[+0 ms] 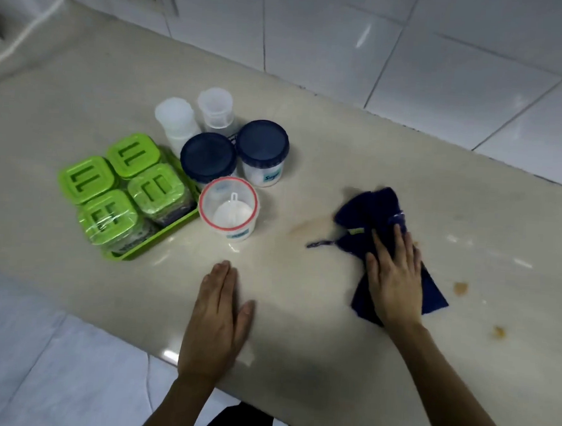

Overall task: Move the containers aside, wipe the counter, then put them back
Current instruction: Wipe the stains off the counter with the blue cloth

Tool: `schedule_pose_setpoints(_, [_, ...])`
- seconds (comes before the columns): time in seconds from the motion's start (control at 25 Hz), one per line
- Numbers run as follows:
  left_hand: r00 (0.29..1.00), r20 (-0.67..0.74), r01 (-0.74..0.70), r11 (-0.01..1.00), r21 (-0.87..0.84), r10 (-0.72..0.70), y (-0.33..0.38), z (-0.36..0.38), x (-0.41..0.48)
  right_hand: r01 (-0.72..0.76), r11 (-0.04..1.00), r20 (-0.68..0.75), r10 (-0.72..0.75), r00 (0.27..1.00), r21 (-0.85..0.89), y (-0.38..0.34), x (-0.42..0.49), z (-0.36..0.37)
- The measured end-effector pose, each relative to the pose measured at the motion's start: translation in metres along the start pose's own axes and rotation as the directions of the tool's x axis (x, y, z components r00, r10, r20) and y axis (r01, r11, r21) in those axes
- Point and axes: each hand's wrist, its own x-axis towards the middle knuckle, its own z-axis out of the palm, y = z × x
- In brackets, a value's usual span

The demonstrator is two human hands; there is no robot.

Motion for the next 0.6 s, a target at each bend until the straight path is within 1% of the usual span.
schedule_pose_setpoints(0.04, [1.000, 0.001, 0.004, 1.000, -0.006, -0.004, -0.001, 0.000, 0.000, -0.036, 0.999, -0.007, 0.036, 0.999, 0.005, 0.006, 0.005, -0.003])
schedule_pose_setpoints(0.12, [1.000, 0.012, 0.002, 1.000, -0.010, -0.002, 0.000, -0.001, 0.002, -0.085, 0.996, -0.040, 0.086, 0.995, 0.016, -0.011, 0.003, 0.003])
schedule_pose_setpoints(0.16, [1.000, 0.021, -0.006, 1.000, -0.006, 0.006, 0.001, -0.001, 0.003, -0.068, 0.998, -0.041, 0.068, 0.997, 0.009, -0.030, -0.004, 0.008])
schedule_pose_setpoints(0.2, [1.000, 0.023, -0.012, 1.000, 0.005, 0.012, 0.001, -0.001, 0.003, -0.007, 1.000, -0.022, 0.007, 1.000, 0.002, -0.053, -0.011, 0.015])
schedule_pose_setpoints(0.28, [1.000, 0.013, -0.002, 1.000, 0.024, 0.001, 0.000, -0.002, 0.003, 0.197, 0.980, 0.014, -0.197, 0.980, -0.014, -0.095, -0.024, 0.027])
schedule_pose_setpoints(0.36, [1.000, 0.015, 0.020, 0.999, 0.032, -0.021, 0.001, -0.001, 0.002, 0.360, 0.932, 0.030, -0.359, 0.933, -0.033, -0.108, -0.022, 0.032])
schedule_pose_setpoints(0.4, [1.000, 0.015, 0.026, 0.999, 0.034, -0.026, 0.001, 0.000, 0.003, 0.399, 0.916, 0.037, -0.397, 0.917, -0.038, -0.100, -0.012, 0.031])
schedule_pose_setpoints(0.44, [1.000, 0.015, 0.021, 0.999, 0.033, -0.022, 0.001, 0.000, 0.004, 0.396, 0.917, 0.041, -0.395, 0.918, -0.041, -0.087, -0.002, 0.027])
schedule_pose_setpoints(0.48, [1.000, 0.018, 0.009, 0.999, 0.031, -0.010, 0.002, 0.000, 0.004, 0.346, 0.937, 0.027, -0.345, 0.938, -0.049, -0.067, 0.008, 0.023])
schedule_pose_setpoints(0.56, [1.000, 0.009, -0.005, 1.000, 0.022, 0.005, 0.002, -0.001, 0.003, 0.147, 0.988, -0.043, -0.149, 0.988, -0.056, -0.016, 0.028, 0.010])
schedule_pose_setpoints(0.6, [1.000, 0.003, -0.007, 1.000, 0.023, 0.007, 0.002, -0.002, 0.003, 0.044, 0.998, -0.069, -0.047, 0.996, -0.043, 0.009, 0.037, 0.002])
